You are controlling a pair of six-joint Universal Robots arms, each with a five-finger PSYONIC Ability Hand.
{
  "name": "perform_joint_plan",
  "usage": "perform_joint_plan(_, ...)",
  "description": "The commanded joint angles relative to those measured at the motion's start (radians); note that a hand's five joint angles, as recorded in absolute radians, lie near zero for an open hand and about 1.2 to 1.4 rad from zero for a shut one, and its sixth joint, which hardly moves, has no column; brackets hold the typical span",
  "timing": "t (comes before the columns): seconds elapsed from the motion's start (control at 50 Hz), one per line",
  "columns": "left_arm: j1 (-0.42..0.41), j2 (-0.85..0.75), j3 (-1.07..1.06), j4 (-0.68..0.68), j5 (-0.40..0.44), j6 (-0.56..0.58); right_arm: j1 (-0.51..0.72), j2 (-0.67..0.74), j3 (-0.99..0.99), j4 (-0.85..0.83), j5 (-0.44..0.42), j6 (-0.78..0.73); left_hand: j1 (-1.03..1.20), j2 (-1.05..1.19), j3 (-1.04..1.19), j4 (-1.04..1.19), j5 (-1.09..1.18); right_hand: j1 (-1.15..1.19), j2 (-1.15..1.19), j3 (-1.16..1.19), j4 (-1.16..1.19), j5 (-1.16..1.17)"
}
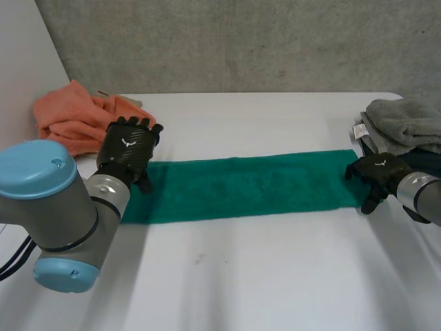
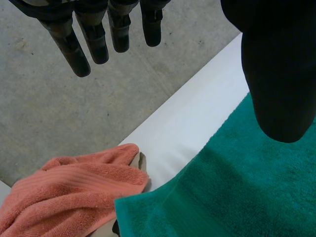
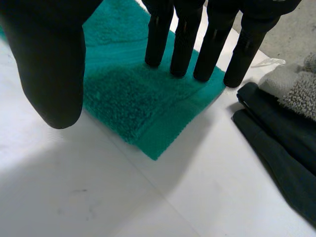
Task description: Fold the laundry.
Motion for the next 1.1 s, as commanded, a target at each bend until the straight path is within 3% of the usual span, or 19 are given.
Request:
perform_joint_plan(0.02,0.0,-0.001,0.001,0.001,-0.002,0.004,-0.001,0.035,-0.006,-0.073,0.025,-0.041,0.005,-0.013,-0.021,-0.012,-0.031,0.826,0.823,0.822,0.82,0.828)
perform_joint_plan(0.1,0.0,0.002,0.001,0.001,-0.002,0.004,-0.022,0.021,0.004,-0.107,0.105,-0.046,0.002,-0.016,-0.024,-0.014,-0.034,0.828,0.824,0.823,0.822,0.829)
perform_joint_plan(0.24,0.002,0.025,0.001,0.001,-0.003,0.007,-0.111,-0.054,0.082,-0.107,0.131,-0.066,0.002,-0.016,-0.024,-0.014,-0.034,0.828,0.824,0.823,0.822,0.829)
perform_joint_plan(0.32,0.002,0.054,-0.007,-0.002,-0.006,0.007,-0.218,-0.158,0.101,-0.104,0.15,-0.214,-0.001,-0.019,-0.026,-0.017,-0.037,0.828,0.824,0.823,0.822,0.829)
perform_joint_plan(0.44,0.006,0.102,-0.036,-0.002,-0.005,0.007,-0.248,-0.174,0.087,-0.106,0.21,-0.419,-0.004,-0.022,-0.029,-0.02,-0.04,0.828,0.824,0.823,0.822,0.829)
perform_joint_plan(0.52,0.009,0.132,-0.05,-0.002,-0.006,0.006,-0.15,-0.186,0.087,-0.116,0.242,-0.43,-0.004,-0.022,-0.029,-0.02,-0.04,0.828,0.824,0.823,0.822,0.829)
perform_joint_plan(0.6,0.012,0.16,-0.062,-0.002,-0.006,0.003,0.031,-0.217,0.084,-0.159,0.219,-0.379,-0.004,-0.022,-0.029,-0.02,-0.04,0.828,0.824,0.823,0.822,0.829)
perform_joint_plan(0.74,0.025,0.197,-0.093,-0.001,-0.008,0.003,0.427,-0.214,0.095,-0.32,0.135,-0.379,-0.004,-0.022,-0.029,-0.02,-0.04,0.828,0.824,0.823,0.822,0.829)
perform_joint_plan(0.84,0.023,0.209,-0.12,-0.002,-0.006,0.003,0.669,-0.082,0.083,-0.401,0.061,-0.4,-0.007,-0.025,-0.032,-0.023,-0.043,0.828,0.824,0.823,0.822,0.829)
perform_joint_plan(0.98,0.023,0.214,-0.157,0.001,-0.003,0.004,0.786,0.064,0.058,-0.402,0.042,-0.491,-0.007,-0.025,-0.032,-0.023,-0.043,0.828,0.824,0.823,0.822,0.829)
perform_joint_plan(1.0,0.023,0.212,-0.159,0.001,-0.003,0.003,0.791,0.078,0.055,-0.402,0.047,-0.505,-0.007,-0.025,-0.032,-0.023,-0.043,0.744,0.741,0.74,0.739,0.746)
perform_joint_plan(1.02,0.025,0.212,-0.16,0.001,-0.003,0.004,0.791,0.079,0.053,-0.403,0.053,-0.508,-0.007,-0.025,-0.032,-0.023,-0.043,0.488,0.485,0.483,0.482,0.489)
perform_joint_plan(1.06,0.025,0.212,-0.162,0.001,-0.003,0.004,0.788,0.07,0.059,-0.403,0.059,-0.502,-0.01,-0.028,-0.035,-0.026,-0.046,-0.239,-0.242,-0.244,-0.245,-0.238)
perform_joint_plan(1.08,0.023,0.212,-0.16,0.001,-0.002,0.003,0.785,0.055,0.069,-0.403,0.072,-0.483,-0.01,-0.028,-0.035,-0.026,-0.046,-0.394,-0.397,-0.399,-0.4,-0.393)
perform_joint_plan(1.1,0.023,0.214,-0.16,0.002,-0.002,0.004,0.786,0.044,0.075,-0.405,0.081,-0.463,-0.01,-0.028,-0.035,-0.026,-0.046,-0.394,-0.397,-0.399,-0.4,-0.393)
